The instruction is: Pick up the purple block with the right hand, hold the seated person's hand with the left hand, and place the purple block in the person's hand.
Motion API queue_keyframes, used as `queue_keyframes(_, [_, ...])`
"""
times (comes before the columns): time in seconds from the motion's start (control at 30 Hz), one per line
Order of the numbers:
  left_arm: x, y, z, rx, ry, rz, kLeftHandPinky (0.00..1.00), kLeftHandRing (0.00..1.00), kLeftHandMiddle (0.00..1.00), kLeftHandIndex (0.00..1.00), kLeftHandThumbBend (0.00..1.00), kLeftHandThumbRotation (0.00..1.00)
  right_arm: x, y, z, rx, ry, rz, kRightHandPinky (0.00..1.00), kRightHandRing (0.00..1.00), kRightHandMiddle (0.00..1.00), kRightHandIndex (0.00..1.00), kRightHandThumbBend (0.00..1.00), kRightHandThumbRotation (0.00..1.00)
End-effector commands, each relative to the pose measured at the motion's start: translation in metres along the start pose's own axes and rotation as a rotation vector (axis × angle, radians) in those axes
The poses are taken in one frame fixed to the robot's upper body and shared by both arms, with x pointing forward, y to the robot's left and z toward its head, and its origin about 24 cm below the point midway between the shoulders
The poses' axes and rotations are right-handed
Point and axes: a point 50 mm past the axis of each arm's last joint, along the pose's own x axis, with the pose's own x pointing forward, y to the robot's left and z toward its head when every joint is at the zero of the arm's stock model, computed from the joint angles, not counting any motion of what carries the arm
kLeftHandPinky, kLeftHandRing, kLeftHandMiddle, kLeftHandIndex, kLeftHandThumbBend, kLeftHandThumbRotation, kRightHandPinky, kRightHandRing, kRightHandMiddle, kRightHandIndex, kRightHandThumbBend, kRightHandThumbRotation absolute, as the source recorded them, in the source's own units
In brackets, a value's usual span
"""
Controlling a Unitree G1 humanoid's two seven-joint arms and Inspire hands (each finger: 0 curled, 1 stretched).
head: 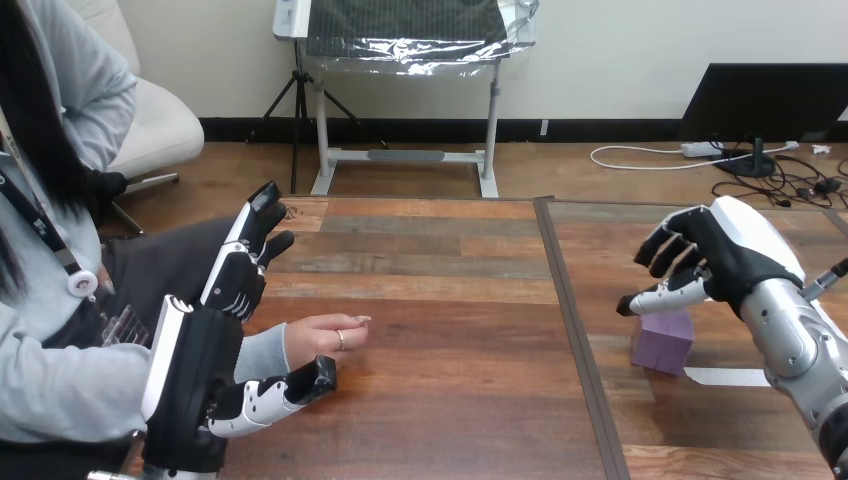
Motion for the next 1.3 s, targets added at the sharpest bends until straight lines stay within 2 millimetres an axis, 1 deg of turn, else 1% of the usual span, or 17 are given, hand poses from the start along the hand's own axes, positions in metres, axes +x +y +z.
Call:
queue_keyframes(0.0, [0.021,-0.0004,0.004,0.0,-0.079,0.011,0.89,0.96,0.98,0.95,1.0,0.65,0.0127,-0.031,0.0324,0.026,-0.127,-0.1,0.44,0.48,0.51,0.5,0.86,0.0])
queue_keyframes(0.47, [0.0197,0.0008,0.003,0.007,-0.074,0.005,0.9,0.96,0.98,0.95,1.0,0.64,0.0126,-0.0337,0.0318,0.05,-0.123,-0.118,0.44,0.48,0.52,0.5,0.86,0.0])
queue_keyframes(0.8, [0.0198,0.0009,0.003,0.003,-0.075,0.006,0.89,0.96,0.98,0.95,1.0,0.64,0.0138,-0.0354,0.0317,0.073,-0.106,-0.096,0.46,0.5,0.53,0.52,0.85,0.0])
queue_keyframes(1.0, [0.0197,0.0013,0.0032,0.005,-0.076,0.008,0.89,0.96,0.98,0.95,1.0,0.65,0.015,-0.0366,0.0302,0.065,-0.078,-0.056,0.49,0.54,0.58,0.6,0.89,0.0])
queue_keyframes(1.1, [0.0197,0.0019,0.0032,0.009,-0.077,0.006,0.89,0.96,0.98,0.95,1.0,0.65,0.0156,-0.0373,0.0291,0.053,-0.061,-0.028,0.53,0.59,0.63,0.65,0.92,0.0])
queue_keyframes(1.13, [0.0197,0.0021,0.0033,0.011,-0.077,0.005,0.89,0.96,0.98,0.95,1.0,0.65,0.0156,-0.0376,0.0286,0.046,-0.057,-0.019,0.53,0.61,0.65,0.7,0.94,0.0])
queue_keyframes(1.2, [0.0197,0.0025,0.0033,0.013,-0.077,0.002,0.89,0.96,0.98,0.95,1.0,0.65,0.0158,-0.0379,0.0274,0.028,-0.047,0.003,0.54,0.62,0.66,0.73,0.96,0.0])
queue_keyframes(1.27, [0.0199,0.0028,0.0032,0.013,-0.077,0.001,0.89,0.96,0.98,0.95,1.0,0.65,0.0159,-0.0381,0.0266,0.015,-0.039,0.019,0.42,0.5,0.55,0.78,0.97,0.05])
